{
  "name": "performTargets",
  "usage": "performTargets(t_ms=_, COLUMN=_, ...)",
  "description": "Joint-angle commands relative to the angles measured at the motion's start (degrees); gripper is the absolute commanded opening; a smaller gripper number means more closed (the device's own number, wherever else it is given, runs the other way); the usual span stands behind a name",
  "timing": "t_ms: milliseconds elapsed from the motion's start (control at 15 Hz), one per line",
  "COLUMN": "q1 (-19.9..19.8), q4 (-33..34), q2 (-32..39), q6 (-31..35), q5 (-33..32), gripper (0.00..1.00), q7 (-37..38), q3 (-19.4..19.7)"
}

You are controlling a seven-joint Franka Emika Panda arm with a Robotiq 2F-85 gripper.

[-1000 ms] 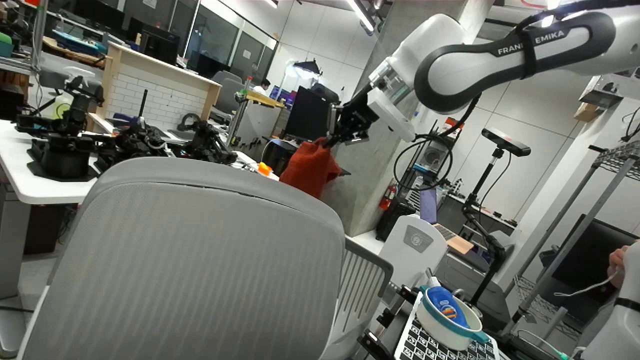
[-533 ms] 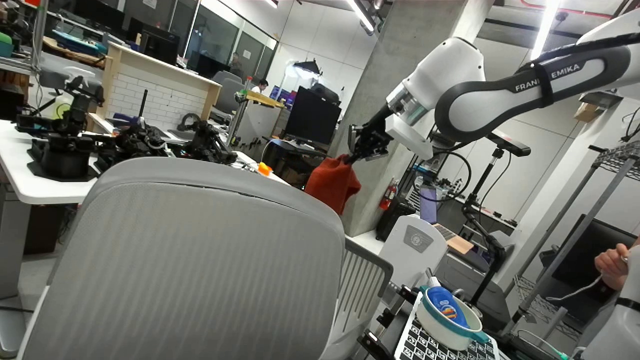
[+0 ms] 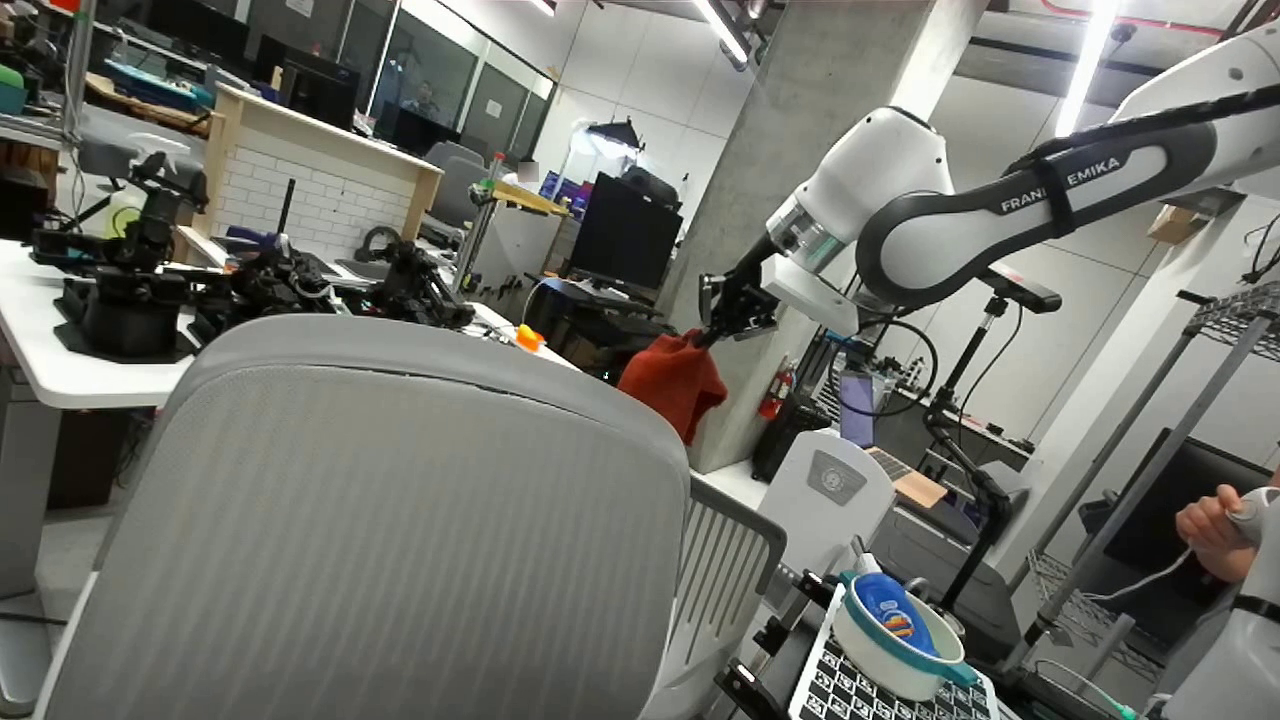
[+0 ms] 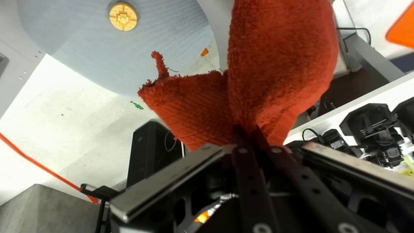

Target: Remove the orange cloth from the chair on the right, put it on the chair on the left and then back on the chair on the right

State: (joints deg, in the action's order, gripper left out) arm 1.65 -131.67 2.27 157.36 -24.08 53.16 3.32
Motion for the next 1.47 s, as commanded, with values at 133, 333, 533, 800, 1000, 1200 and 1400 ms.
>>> performTargets(t_ms=133, q1=1.37, q4=3.64, q2=2.08, q6=-0.34, q5=-2.11, gripper=0.01, q7=4.22, q3=-0.58)
performTargets(t_ms=333, q1=2.91, q4=4.57, q2=2.8, q6=-0.56, q5=-3.96, gripper=0.01, q7=7.03, q3=-1.27)
performTargets(t_ms=533, q1=4.68, q4=5.48, q2=4.11, q6=-0.88, q5=-6.33, gripper=0.01, q7=10.01, q3=-1.44)
performTargets(t_ms=800, q1=6.1, q4=6.65, q2=5.7, q6=-1.07, q5=-7.77, gripper=0.01, q7=12.26, q3=-1.12)
performTargets(t_ms=1000, q1=6.08, q4=7.16, q2=6.32, q6=-1.04, q5=-6.95, gripper=0.39, q7=12.49, q3=-1.0)
performTargets(t_ms=1200, q1=5.77, q4=7.25, q2=6.36, q6=-1.06, q5=-6.35, gripper=0.59, q7=12.18, q3=-0.84)
performTargets(t_ms=1400, q1=5.39, q4=6.53, q2=5.61, q6=-0.85, q5=-5.44, gripper=0.81, q7=11.11, q3=-0.72)
